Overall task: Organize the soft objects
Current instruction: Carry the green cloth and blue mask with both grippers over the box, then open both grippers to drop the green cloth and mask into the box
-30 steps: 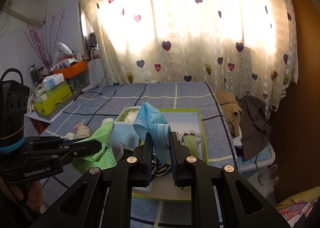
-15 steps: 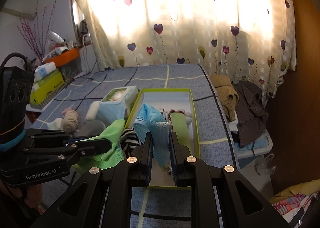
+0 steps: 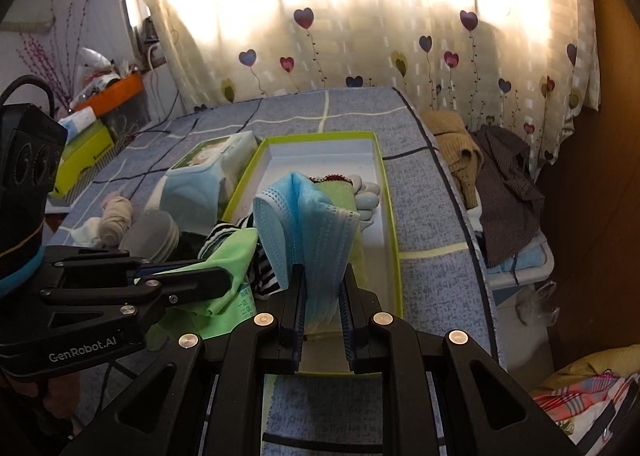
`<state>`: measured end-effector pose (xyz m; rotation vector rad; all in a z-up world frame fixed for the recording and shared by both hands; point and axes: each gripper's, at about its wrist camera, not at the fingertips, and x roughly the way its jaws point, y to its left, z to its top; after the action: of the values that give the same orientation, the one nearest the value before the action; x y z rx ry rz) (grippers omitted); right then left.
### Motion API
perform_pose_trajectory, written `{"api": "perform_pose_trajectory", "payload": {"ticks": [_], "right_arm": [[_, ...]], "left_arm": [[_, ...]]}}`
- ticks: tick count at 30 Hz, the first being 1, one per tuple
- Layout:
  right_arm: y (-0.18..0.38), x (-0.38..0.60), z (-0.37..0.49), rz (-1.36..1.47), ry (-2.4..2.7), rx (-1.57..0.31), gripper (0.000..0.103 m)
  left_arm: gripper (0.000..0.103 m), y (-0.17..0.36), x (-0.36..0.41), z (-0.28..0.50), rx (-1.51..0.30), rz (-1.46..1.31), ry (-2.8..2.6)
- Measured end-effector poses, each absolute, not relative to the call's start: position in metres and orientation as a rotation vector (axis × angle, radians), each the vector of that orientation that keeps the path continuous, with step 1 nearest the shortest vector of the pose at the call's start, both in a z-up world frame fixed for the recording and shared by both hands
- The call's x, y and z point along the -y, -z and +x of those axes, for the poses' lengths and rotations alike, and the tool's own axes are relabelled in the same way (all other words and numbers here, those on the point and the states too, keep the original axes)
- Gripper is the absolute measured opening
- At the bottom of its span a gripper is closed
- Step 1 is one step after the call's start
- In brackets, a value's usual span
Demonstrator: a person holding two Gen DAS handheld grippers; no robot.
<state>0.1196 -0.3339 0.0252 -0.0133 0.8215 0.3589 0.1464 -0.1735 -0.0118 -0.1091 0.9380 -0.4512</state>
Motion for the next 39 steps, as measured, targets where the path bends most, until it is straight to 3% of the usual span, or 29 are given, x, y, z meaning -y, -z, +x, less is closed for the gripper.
{"api": "perform_pose_trajectory", "payload": {"ticks": [12, 13, 16, 24, 25, 28, 39], "right_arm": [[-0.019, 0.333, 0.147, 0.011, -0.404, -0.829, 0.016], [-0.019, 0.334, 0.148, 0.018, -0.411, -0.831, 0.019], [-0.019, 0.337, 0.147, 0.025, -0.421, -0.837, 0.043], [-0.026, 0.34, 0.127, 0.02, -0.417, -0.812, 0.044], [-0.027, 0.34, 0.125, 0.019, -0.415, -0.808, 0.044], [-0.03, 0.339, 0.121, 0.007, -0.411, -0.804, 0.044], [-0.026, 0.324, 0.115, -0.022, -0.431, -0.811, 0.044]], "left_arm": [[0.012, 0.014, 0.174, 0.167, -0.928, -0.156, 0.457], [0.013, 0.014, 0.172, 0.167, -0.928, -0.162, 0.459], [0.014, 0.012, 0.171, 0.165, -0.919, -0.167, 0.464], [0.015, 0.002, 0.16, 0.157, -0.872, -0.179, 0.459], [0.019, 0.002, 0.161, 0.157, -0.874, -0.178, 0.466], [0.047, 0.003, 0.16, 0.156, -0.88, -0.193, 0.485], [0.048, -0.013, 0.138, 0.142, -0.819, -0.223, 0.459]]}}
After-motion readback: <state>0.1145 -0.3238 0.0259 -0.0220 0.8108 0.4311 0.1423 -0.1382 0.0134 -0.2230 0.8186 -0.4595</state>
